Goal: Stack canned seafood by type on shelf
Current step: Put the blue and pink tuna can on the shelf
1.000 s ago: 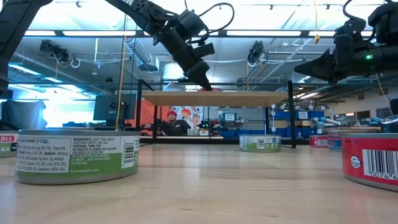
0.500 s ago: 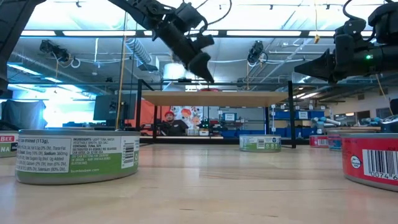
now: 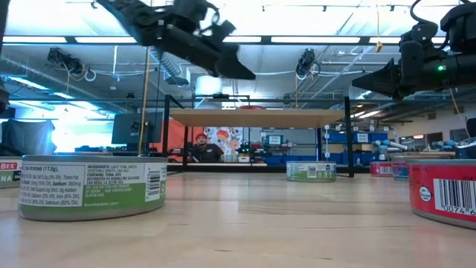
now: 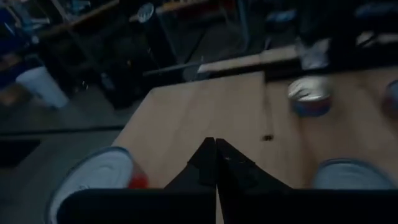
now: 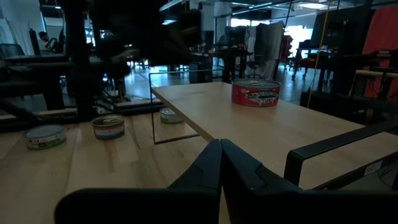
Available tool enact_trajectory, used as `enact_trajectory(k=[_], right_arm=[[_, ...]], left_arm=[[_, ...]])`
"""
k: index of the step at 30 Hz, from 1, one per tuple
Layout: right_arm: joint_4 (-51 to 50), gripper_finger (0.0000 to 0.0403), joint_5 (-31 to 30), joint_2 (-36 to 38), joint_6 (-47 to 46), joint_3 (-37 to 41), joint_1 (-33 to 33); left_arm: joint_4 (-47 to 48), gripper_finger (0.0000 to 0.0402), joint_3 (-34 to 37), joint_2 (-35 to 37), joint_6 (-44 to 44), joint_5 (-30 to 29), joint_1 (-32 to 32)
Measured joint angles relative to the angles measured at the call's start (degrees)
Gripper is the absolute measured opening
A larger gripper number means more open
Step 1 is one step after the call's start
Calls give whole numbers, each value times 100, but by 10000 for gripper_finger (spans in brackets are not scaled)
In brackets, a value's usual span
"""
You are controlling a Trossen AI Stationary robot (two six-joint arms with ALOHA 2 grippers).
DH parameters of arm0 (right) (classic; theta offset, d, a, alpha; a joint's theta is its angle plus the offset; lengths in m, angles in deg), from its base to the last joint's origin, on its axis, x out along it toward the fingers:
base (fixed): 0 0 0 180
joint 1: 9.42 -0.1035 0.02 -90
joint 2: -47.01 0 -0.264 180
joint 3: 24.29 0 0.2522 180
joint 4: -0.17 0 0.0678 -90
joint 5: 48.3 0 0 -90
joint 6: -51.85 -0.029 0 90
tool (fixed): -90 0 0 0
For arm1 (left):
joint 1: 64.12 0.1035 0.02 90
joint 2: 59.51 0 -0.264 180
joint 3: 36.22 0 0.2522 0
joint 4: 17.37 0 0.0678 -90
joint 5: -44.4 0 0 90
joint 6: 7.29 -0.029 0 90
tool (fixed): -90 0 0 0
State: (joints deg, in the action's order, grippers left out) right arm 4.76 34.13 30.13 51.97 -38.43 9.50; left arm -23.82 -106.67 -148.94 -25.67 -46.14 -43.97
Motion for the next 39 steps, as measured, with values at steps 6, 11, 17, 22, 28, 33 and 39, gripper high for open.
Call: enact_trajectory(k=[6, 11, 17, 22, 28, 33, 39], right_arm=[[2, 19, 11, 1, 0, 0, 0], [0, 19, 11, 0, 0, 2, 0], [0, 19, 9, 1, 0, 0, 0], [0, 19, 9, 2, 0, 2, 0], [0, 19, -7, 2, 0, 0, 0], [-2, 19, -7, 1, 0, 1, 0], [0, 19, -7, 2, 0, 2, 0]], left_arm=[[-1416, 1, 1387, 743, 536, 0, -375], [-2818, 1, 2361, 1051, 890, 3, -647], [-3999, 1, 3238, 1177, 1026, 132, -883], [-4474, 3, 3709, 1202, 1363, 265, -999], [-4472, 3, 3882, 1202, 1635, 489, -1014], [-4480, 4, 3850, 1198, 1735, 918, -1014], [-4474, 4, 3850, 1198, 1732, 1030, -1014]])
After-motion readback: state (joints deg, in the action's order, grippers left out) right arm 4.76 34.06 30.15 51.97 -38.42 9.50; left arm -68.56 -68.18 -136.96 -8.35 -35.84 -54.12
